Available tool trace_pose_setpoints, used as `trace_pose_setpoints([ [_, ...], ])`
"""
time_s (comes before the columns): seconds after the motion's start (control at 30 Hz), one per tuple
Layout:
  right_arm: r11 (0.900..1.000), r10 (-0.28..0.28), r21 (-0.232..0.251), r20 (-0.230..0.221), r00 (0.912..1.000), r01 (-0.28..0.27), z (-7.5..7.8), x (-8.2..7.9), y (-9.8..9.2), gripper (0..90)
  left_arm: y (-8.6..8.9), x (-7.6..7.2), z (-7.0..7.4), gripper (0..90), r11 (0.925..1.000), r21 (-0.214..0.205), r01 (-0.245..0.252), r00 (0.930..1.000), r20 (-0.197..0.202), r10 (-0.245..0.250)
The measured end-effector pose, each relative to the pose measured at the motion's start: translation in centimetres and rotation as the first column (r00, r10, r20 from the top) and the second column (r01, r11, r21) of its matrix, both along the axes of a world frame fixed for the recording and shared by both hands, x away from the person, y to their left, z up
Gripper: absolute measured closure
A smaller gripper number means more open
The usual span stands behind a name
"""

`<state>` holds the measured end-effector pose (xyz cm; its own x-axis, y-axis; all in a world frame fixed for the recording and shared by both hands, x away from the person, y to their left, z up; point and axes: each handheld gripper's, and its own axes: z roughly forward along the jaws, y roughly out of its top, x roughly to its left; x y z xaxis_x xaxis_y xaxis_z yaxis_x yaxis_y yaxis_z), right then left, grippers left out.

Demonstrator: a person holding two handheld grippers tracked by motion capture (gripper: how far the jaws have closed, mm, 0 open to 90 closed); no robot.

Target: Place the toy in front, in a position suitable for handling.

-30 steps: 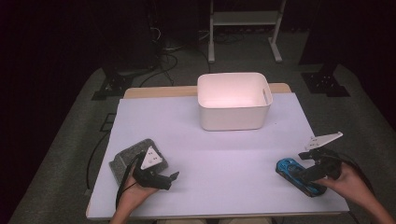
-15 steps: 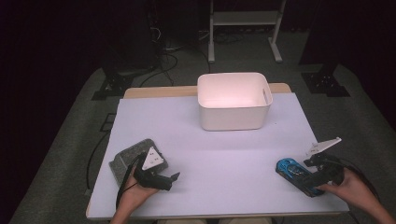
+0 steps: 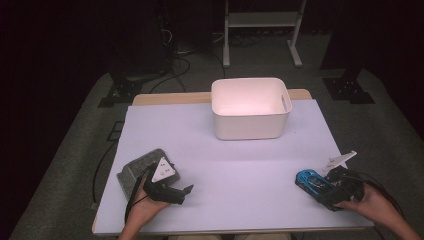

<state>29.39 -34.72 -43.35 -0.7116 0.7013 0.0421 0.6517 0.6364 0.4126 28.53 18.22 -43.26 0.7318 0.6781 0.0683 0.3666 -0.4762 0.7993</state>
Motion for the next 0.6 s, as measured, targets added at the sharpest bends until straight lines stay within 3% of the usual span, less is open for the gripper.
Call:
trace_pose_setpoints([
  [0.37,0.998,0.02,-0.06,0.012,0.9997,-0.019,-0.35,-0.12,0.46,12.5,0.09,0.02,-0.1,2.8,1.0,-0.004,-0.002,1.0,-0.004,0.002],
  [0.6,0.9977,0.017,-0.065,0.012,0.9998,-0.016,-0.36,-0.13,0.52,12.8,0.09,0.07,-0.2,2.7,1.0,-0.003,0.0,1.0,-0.007,0.0],
])
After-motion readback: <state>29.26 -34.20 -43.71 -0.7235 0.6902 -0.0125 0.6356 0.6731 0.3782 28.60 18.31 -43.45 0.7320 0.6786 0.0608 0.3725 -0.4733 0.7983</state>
